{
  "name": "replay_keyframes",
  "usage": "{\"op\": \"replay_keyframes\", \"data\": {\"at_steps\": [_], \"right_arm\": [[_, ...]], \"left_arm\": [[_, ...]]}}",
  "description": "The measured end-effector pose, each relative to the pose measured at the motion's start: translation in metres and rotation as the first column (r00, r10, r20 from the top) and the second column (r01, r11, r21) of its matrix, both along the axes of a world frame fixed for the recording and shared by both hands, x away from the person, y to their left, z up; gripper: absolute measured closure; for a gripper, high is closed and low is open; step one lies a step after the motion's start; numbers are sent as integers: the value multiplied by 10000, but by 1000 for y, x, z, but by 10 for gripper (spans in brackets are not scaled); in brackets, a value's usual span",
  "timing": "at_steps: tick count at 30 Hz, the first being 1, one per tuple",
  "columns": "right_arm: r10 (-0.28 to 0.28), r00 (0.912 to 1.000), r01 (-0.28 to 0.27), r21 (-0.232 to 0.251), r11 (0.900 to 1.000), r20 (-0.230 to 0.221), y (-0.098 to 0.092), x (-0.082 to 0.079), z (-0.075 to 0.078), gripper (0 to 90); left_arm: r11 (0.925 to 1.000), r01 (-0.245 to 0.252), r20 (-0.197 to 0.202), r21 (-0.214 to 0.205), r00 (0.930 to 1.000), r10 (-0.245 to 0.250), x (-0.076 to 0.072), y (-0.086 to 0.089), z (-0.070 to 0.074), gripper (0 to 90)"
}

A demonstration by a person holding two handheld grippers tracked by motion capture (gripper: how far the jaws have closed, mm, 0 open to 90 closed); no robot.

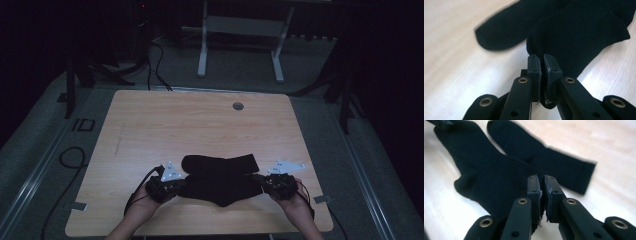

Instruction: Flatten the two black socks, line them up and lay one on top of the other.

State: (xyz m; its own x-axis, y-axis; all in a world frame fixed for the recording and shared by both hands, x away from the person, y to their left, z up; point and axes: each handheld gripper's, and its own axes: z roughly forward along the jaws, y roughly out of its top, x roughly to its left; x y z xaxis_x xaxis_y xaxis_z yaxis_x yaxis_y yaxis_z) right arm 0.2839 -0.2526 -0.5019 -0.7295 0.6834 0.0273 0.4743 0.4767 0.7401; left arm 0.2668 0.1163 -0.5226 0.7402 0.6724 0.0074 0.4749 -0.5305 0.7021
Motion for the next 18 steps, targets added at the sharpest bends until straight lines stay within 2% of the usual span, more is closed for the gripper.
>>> {"op": "replay_keyframes", "data": {"at_steps": [6,9,10,11,14,15,16,18], "right_arm": [[-228,9978,225,43,9997,621,1,27,23,836],[-409,9961,408,28,9992,781,2,42,31,836],[-456,9958,456,18,9990,788,2,48,32,837],[-523,9960,523,23,9986,726,2,54,32,837],[-675,9961,685,-170,9975,567,3,67,29,836],[-717,9963,728,-221,9971,481,3,71,26,836],[-717,9963,728,-221,9971,481,3,71,26,836],[-874,9958,884,-390,9953,258,2,80,15,836]], "left_arm": [[9996,-285,313,92,9991,282,24,-2,24,849],[9992,-398,241,109,9989,395,39,-5,29,849],[9993,-373,89,79,9993,372,44,-6,30,849],[9992,-395,-51,3,9992,395,49,-7,29,849],[9987,-436,-175,277,9989,441,61,-11,26,849],[9987,-429,-338,258,9985,438,65,-12,24,849],[9987,-429,-338,258,9985,438,65,-12,24,849],[9976,-495,-468,491,9976,518,74,-15,16,849]]}}
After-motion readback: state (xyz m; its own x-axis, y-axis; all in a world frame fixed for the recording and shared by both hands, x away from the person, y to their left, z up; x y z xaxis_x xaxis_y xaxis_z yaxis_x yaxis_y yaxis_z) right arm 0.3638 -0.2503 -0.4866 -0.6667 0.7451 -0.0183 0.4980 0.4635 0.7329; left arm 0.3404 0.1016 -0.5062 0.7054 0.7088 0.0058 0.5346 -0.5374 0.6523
